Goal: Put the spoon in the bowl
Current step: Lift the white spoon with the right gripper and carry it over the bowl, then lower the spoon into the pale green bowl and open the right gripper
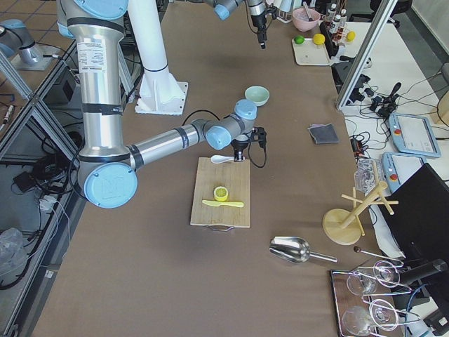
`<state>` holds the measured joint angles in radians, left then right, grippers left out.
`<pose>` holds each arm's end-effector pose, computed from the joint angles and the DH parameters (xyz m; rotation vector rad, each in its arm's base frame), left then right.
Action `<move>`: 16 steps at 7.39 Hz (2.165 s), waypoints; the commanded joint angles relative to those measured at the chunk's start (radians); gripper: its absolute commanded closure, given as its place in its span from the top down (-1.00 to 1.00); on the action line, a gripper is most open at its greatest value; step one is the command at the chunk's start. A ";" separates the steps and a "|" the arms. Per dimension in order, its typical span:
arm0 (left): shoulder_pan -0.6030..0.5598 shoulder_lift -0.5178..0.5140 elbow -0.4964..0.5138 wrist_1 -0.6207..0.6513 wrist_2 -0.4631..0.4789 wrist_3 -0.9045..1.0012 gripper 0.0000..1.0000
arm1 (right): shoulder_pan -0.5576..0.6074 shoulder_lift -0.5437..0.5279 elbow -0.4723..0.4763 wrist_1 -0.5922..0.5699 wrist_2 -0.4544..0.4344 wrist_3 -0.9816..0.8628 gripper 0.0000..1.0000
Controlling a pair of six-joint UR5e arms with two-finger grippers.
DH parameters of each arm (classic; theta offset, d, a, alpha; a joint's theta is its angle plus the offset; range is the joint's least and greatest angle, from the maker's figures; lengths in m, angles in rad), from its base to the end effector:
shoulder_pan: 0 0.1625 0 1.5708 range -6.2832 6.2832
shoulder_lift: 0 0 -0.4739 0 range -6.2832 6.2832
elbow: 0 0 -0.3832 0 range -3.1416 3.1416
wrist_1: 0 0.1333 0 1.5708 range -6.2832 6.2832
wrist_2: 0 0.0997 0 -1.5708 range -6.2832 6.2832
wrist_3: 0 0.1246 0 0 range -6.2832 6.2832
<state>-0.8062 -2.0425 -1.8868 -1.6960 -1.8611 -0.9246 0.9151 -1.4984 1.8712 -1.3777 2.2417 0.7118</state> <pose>0.3733 -0.5303 0.3072 0.3998 0.8561 -0.0154 -0.2775 -0.4523 0.5245 0.0097 -0.8491 -0.1371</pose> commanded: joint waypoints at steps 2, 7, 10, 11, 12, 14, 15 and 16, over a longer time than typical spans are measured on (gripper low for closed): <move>-0.062 0.051 0.000 0.019 -0.013 0.146 0.95 | 0.059 0.306 0.000 -0.307 -0.002 0.020 -1.00; -0.221 0.232 0.003 0.004 -0.116 0.374 0.95 | -0.033 0.699 -0.318 -0.250 -0.080 0.401 -1.00; -0.234 0.255 0.003 -0.010 -0.115 0.375 0.95 | -0.146 0.825 -0.516 -0.031 -0.229 0.636 -1.00; -0.234 0.255 0.005 -0.013 -0.115 0.375 0.95 | -0.180 0.828 -0.523 -0.027 -0.275 0.644 -1.00; -0.232 0.255 0.006 -0.013 -0.113 0.375 0.95 | -0.200 0.828 -0.527 -0.003 -0.319 0.646 -1.00; -0.231 0.255 0.006 -0.014 -0.113 0.375 0.95 | -0.232 0.827 -0.543 -0.001 -0.353 0.647 -1.00; -0.231 0.255 0.008 -0.013 -0.113 0.375 0.95 | -0.248 0.827 -0.553 0.000 -0.373 0.647 -1.00; -0.229 0.255 0.008 -0.013 -0.113 0.375 0.95 | -0.258 0.827 -0.561 0.020 -0.382 0.649 -1.00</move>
<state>-1.0368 -1.7871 -1.8796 -1.7092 -1.9741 -0.5492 0.6738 -0.6719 1.3216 -1.3747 1.8775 1.3591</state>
